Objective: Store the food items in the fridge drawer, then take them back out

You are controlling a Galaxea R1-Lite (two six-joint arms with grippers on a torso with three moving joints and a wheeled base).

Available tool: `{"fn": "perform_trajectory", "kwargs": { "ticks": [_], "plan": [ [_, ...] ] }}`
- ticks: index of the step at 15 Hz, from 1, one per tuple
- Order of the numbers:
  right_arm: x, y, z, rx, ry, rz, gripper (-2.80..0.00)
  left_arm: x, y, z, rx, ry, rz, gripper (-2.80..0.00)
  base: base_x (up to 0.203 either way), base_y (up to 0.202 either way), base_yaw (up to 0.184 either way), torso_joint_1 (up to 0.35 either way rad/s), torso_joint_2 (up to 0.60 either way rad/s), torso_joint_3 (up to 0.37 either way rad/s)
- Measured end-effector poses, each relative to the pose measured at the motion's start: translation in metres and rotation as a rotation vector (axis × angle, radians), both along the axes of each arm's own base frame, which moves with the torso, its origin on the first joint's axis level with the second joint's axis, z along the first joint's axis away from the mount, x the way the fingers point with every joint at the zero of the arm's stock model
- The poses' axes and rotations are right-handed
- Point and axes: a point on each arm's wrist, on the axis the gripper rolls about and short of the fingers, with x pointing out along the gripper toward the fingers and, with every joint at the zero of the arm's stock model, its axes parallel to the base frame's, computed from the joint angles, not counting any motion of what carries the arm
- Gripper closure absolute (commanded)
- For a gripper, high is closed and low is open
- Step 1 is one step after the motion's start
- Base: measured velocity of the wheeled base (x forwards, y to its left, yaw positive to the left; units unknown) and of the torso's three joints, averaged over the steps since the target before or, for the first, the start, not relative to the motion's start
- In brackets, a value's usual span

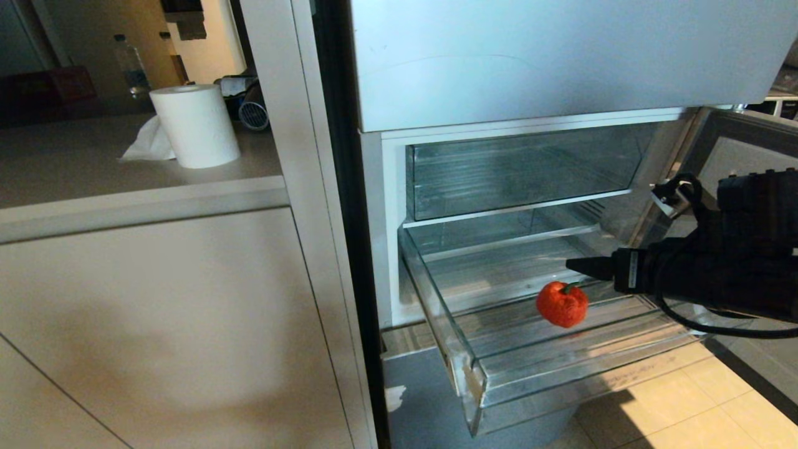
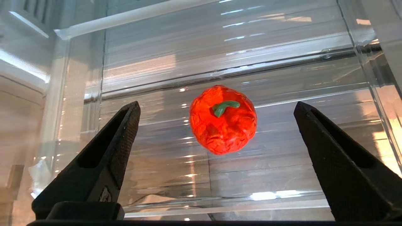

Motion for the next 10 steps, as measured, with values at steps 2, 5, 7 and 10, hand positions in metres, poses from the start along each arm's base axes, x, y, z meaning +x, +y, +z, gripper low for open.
{"fn": "perform_trajectory", "kwargs": {
  "ticks": [2, 5, 7, 10],
  "plan": [
    [-0.004, -0.001, 0.001, 0.002, -0.004, -0.002, -2.8, 0.0, 0.0, 0.0, 0.0, 0.0, 0.0, 0.0, 0.0, 0.0, 0.0, 0.0, 0.0, 0.0],
    [-0.011, -0.002, 0.004, 0.002, -0.014, -0.003, -2.8, 0.0, 0.0, 0.0, 0.0, 0.0, 0.0, 0.0, 0.0, 0.0, 0.0, 0.0, 0.0, 0.0],
    [-0.015, -0.004, 0.004, 0.0, -0.018, -0.012, -2.8, 0.0, 0.0, 0.0, 0.0, 0.0, 0.0, 0.0, 0.0, 0.0, 0.0, 0.0, 0.0, 0.0],
    [-0.021, -0.008, 0.006, -0.002, -0.027, -0.023, -2.8, 0.0, 0.0, 0.0, 0.0, 0.0, 0.0, 0.0, 0.0, 0.0, 0.0, 0.0, 0.0, 0.0]
  ]
}}
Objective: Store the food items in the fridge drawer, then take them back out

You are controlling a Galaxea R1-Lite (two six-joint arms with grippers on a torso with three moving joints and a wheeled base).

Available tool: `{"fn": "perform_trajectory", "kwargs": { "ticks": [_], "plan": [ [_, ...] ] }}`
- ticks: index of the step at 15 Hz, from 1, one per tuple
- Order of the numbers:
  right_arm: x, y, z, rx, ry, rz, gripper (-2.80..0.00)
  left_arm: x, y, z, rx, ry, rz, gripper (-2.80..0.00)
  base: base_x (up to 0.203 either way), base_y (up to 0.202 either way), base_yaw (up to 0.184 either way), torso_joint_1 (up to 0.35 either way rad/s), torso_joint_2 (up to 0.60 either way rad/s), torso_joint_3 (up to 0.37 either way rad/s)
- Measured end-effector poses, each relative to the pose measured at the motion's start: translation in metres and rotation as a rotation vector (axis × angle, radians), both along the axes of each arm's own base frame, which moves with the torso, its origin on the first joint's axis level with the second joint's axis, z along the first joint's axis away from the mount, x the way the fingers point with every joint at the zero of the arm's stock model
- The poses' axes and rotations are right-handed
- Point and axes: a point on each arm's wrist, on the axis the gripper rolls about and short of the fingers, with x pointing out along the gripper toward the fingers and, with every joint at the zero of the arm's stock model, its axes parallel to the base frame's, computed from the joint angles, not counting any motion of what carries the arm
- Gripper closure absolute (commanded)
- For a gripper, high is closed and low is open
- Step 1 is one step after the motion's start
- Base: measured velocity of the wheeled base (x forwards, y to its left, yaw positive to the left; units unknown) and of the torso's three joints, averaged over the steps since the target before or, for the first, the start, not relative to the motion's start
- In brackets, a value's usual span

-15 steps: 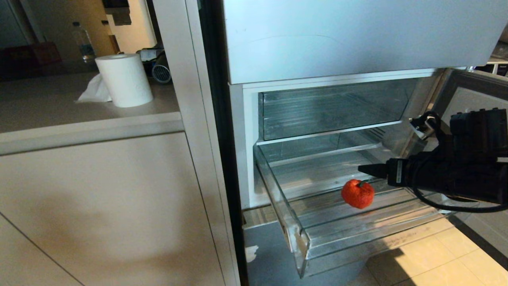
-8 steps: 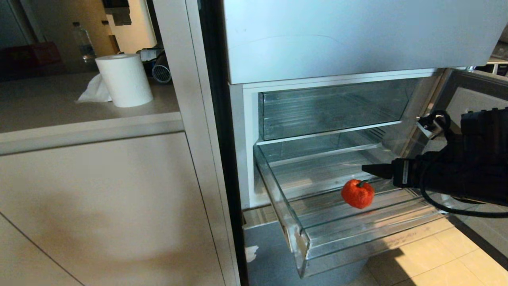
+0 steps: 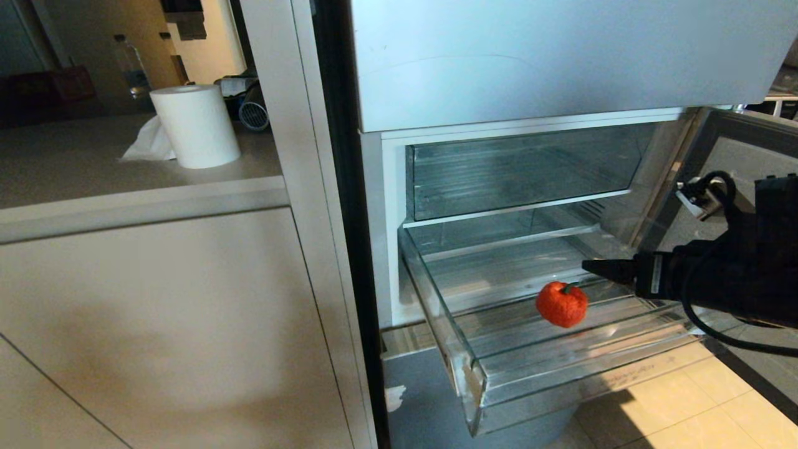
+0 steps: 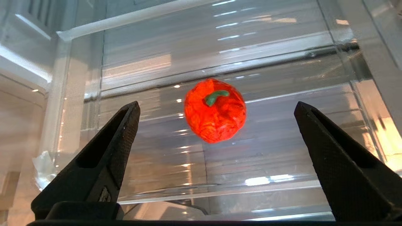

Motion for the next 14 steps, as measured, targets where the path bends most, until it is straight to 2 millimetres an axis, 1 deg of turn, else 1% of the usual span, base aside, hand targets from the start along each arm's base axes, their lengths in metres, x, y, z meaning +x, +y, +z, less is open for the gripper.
{"fn": "perform_trajectory", "kwargs": {
  "ticks": [5, 7, 9, 10, 12, 14],
  "plan": [
    [-0.001, 0.0, -0.005, -0.003, 0.022, 0.002, -2.8, 0.0, 0.0, 0.0, 0.0, 0.0, 0.0, 0.0, 0.0, 0.0, 0.0, 0.0, 0.0, 0.0],
    [-0.014, -0.001, 0.001, 0.003, 0.004, 0.009, -2.8, 0.0, 0.0, 0.0, 0.0, 0.0, 0.0, 0.0, 0.0, 0.0, 0.0, 0.0, 0.0, 0.0],
    [-0.032, -0.004, 0.016, 0.014, -0.056, 0.013, -2.8, 0.0, 0.0, 0.0, 0.0, 0.0, 0.0, 0.0, 0.0, 0.0, 0.0, 0.0, 0.0, 0.0],
    [-0.044, -0.006, 0.023, 0.018, -0.077, 0.014, 0.0, 0.0, 0.0, 0.0, 0.0, 0.0, 0.0, 0.0, 0.0, 0.0, 0.0, 0.0, 0.0, 0.0],
    [-0.07, -0.011, 0.032, 0.023, -0.105, 0.017, 0.0, 0.0, 0.0, 0.0, 0.0, 0.0, 0.0, 0.0, 0.0, 0.0, 0.0, 0.0, 0.0, 0.0],
    [-0.096, -0.016, 0.035, 0.026, -0.124, 0.018, 0.0, 0.0, 0.0, 0.0, 0.0, 0.0, 0.0, 0.0, 0.0, 0.0, 0.0, 0.0, 0.0, 0.0]
  ]
}}
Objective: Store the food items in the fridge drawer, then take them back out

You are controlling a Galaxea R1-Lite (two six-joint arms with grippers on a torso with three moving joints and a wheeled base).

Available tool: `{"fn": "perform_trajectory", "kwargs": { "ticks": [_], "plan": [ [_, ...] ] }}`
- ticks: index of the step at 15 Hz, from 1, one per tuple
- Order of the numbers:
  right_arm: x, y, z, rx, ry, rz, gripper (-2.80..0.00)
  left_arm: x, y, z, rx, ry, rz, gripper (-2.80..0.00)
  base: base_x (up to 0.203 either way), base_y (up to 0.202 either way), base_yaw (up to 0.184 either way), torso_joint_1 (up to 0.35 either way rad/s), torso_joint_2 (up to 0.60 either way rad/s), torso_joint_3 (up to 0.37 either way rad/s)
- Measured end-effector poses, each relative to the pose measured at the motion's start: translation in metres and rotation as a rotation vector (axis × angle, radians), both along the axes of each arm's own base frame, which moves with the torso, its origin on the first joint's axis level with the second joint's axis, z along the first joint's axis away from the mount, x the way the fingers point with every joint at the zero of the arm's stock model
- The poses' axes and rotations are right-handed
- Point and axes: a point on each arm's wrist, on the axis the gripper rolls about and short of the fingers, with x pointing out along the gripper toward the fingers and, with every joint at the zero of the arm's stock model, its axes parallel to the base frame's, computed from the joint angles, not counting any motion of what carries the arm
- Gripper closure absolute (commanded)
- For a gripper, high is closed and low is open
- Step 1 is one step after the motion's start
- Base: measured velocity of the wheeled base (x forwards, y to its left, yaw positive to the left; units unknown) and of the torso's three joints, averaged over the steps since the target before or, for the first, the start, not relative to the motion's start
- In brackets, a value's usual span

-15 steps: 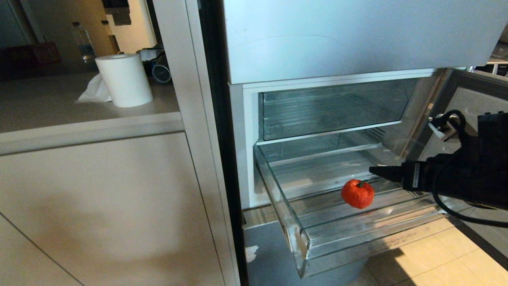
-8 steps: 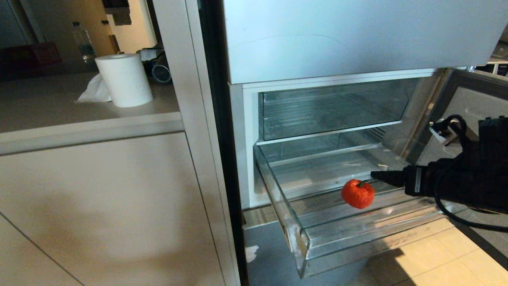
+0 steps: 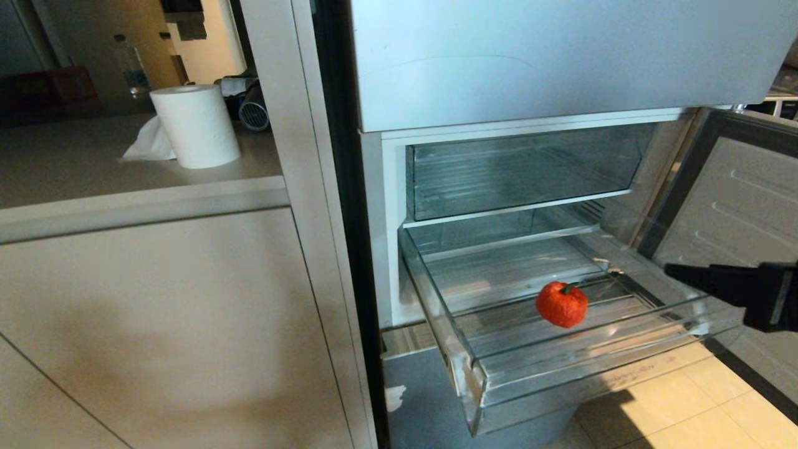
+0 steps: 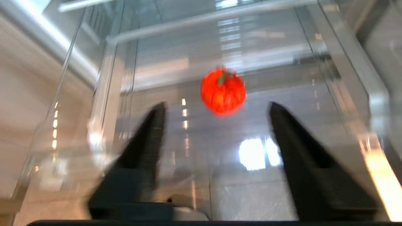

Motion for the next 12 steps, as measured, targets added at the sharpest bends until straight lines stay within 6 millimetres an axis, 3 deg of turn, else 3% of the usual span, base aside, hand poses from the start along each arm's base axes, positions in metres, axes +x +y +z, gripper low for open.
{"fn": "perform_trajectory", "kwargs": {
  "ticks": [6, 12],
  "plan": [
    [-0.076, -0.016, -0.019, 0.0, -0.025, -0.024, 0.0, 0.0, 0.0, 0.0, 0.0, 0.0, 0.0, 0.0, 0.0, 0.0, 0.0, 0.0, 0.0, 0.0],
    [-0.148, -0.035, -0.046, -0.036, -0.173, -0.271, 0.0, 0.0, 0.0, 0.0, 0.0, 0.0, 0.0, 0.0, 0.0, 0.0, 0.0, 0.0, 0.0, 0.0]
  ]
}}
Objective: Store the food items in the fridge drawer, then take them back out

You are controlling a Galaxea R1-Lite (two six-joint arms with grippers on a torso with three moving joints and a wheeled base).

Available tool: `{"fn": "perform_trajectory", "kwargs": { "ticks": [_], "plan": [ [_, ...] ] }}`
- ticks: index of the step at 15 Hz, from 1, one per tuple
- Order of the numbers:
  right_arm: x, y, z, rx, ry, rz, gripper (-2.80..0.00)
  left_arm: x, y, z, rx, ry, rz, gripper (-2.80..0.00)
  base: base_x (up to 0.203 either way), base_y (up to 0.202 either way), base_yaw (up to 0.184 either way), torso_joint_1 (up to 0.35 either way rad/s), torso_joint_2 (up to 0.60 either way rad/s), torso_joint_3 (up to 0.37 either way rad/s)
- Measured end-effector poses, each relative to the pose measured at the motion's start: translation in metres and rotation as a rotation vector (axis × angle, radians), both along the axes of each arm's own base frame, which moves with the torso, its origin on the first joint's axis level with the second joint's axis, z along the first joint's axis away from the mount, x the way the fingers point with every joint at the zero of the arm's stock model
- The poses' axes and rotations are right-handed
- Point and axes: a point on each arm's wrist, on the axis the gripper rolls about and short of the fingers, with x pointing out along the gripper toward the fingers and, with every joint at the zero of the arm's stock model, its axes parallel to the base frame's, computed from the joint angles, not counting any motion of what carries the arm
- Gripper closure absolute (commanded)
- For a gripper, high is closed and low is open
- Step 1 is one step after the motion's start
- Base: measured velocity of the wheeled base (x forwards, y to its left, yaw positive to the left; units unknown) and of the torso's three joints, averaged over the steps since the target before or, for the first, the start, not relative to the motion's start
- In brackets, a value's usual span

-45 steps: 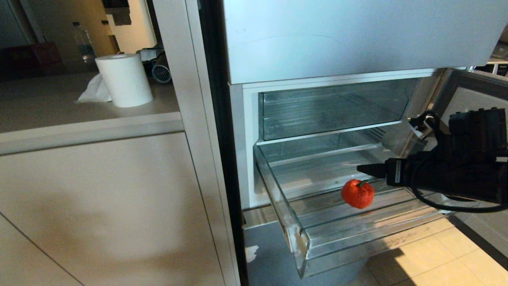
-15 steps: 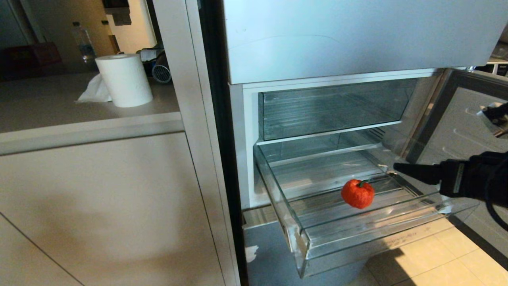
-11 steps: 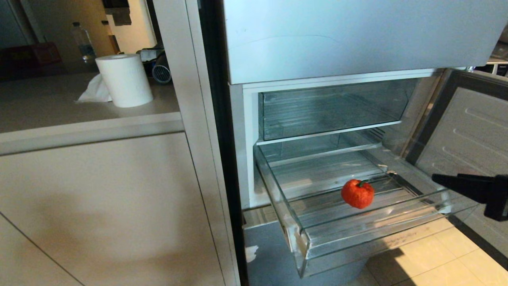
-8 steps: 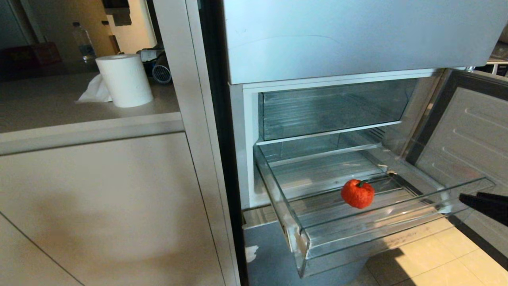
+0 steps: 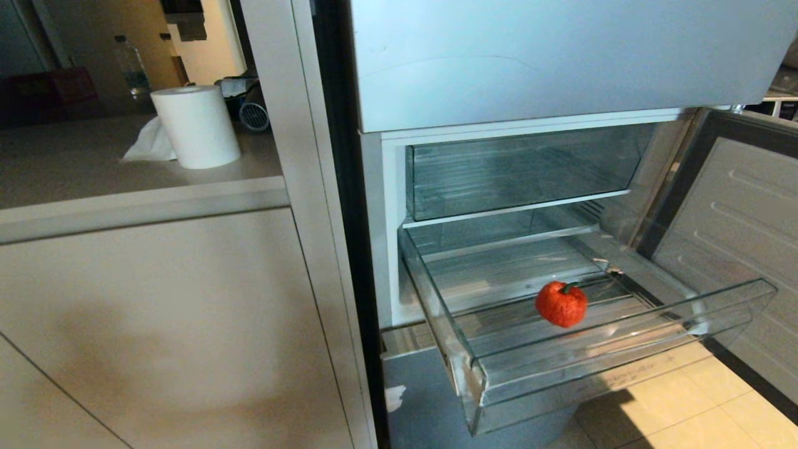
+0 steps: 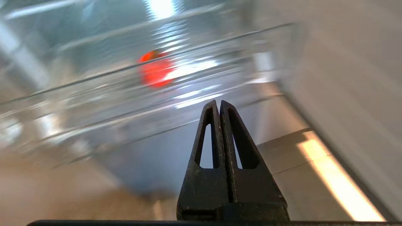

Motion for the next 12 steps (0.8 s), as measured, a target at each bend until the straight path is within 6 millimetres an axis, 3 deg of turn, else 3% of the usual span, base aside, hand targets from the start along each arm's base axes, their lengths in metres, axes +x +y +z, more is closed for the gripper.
{"fn": "perform_trajectory", "kwargs": {
  "ticks": [4, 7, 9, 12],
  "plan": [
    [-0.026, 0.0, -0.03, -0.052, -0.065, -0.149, 0.0, 0.0, 0.0, 0.0, 0.0, 0.0, 0.0, 0.0, 0.0, 0.0, 0.0, 0.0, 0.0, 0.0],
    [-0.039, 0.002, -0.066, -0.158, -0.07, -0.1, 0.0, 0.0, 0.0, 0.0, 0.0, 0.0, 0.0, 0.0, 0.0, 0.0, 0.0, 0.0, 0.0, 0.0],
    [-0.036, 0.001, -0.098, -0.202, -0.013, -0.104, 0.0, 0.0, 0.0, 0.0, 0.0, 0.0, 0.0, 0.0, 0.0, 0.0, 0.0, 0.0, 0.0, 0.0],
    [-0.031, 0.002, -0.111, -0.229, -0.082, -0.09, 0.0, 0.0, 0.0, 0.0, 0.0, 0.0, 0.0, 0.0, 0.0, 0.0, 0.0, 0.0, 0.0, 0.0]
  ]
}}
